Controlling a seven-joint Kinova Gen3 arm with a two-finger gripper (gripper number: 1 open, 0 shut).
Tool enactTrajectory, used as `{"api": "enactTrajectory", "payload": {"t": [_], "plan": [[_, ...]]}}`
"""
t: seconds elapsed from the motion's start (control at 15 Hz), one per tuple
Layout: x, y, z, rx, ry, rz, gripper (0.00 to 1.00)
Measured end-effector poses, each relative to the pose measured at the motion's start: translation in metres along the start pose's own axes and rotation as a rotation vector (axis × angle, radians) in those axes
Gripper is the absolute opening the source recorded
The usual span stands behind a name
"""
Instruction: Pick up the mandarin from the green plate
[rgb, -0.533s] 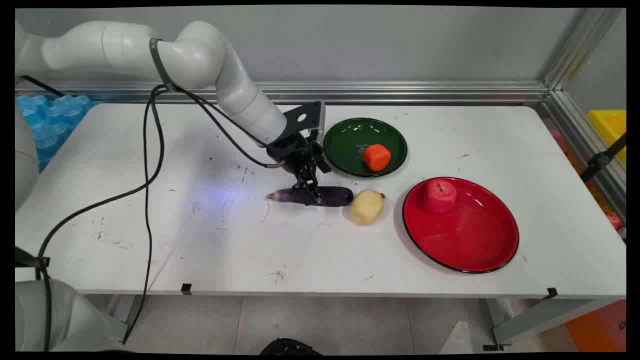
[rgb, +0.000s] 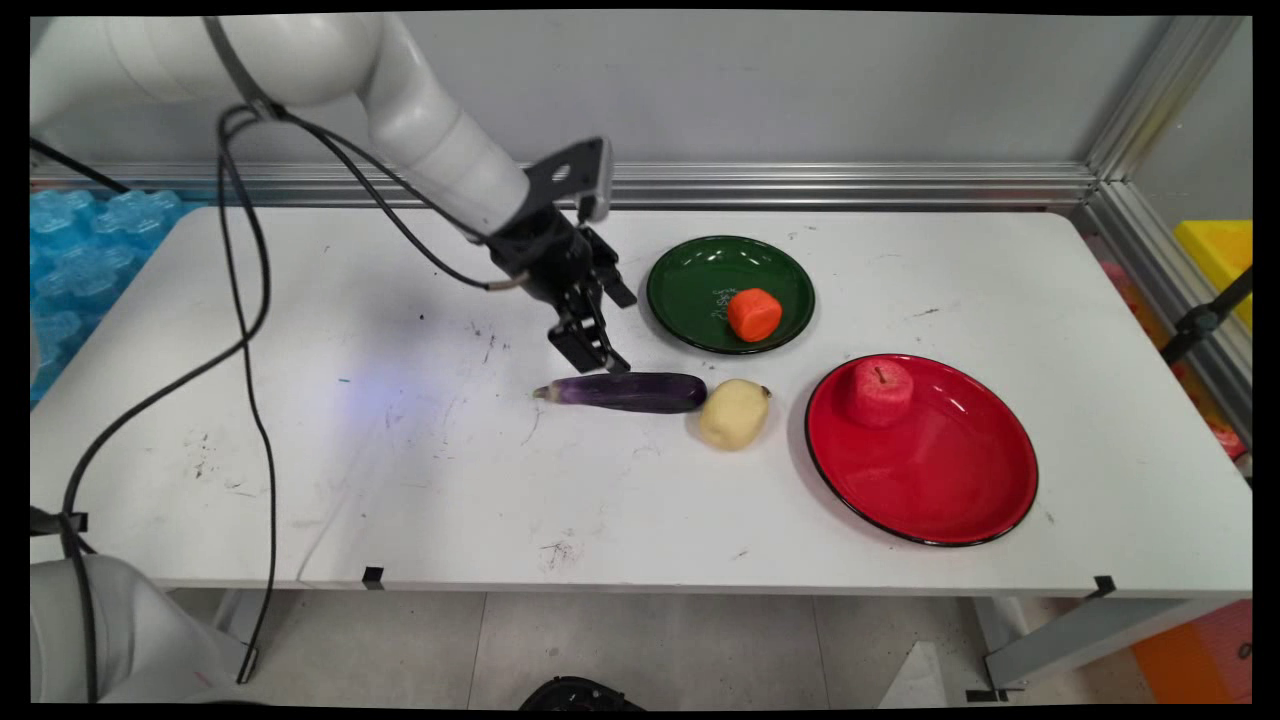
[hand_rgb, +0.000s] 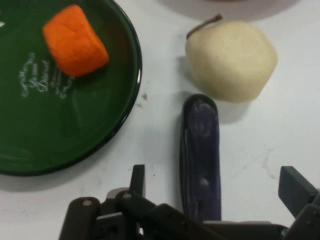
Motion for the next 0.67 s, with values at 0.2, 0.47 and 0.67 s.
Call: {"api": "enactTrajectory", "payload": {"t": [0.2, 0.47, 0.67], "plan": [[0.008, -0.002, -0.022, 0.012, 0.012, -0.032, 1.00], [0.030, -0.015, -0.051, 0.060, 0.044, -0.130, 1.00], [0.046, -0.029, -0.059, 0.092, 0.060, -0.178, 1.00]]}}
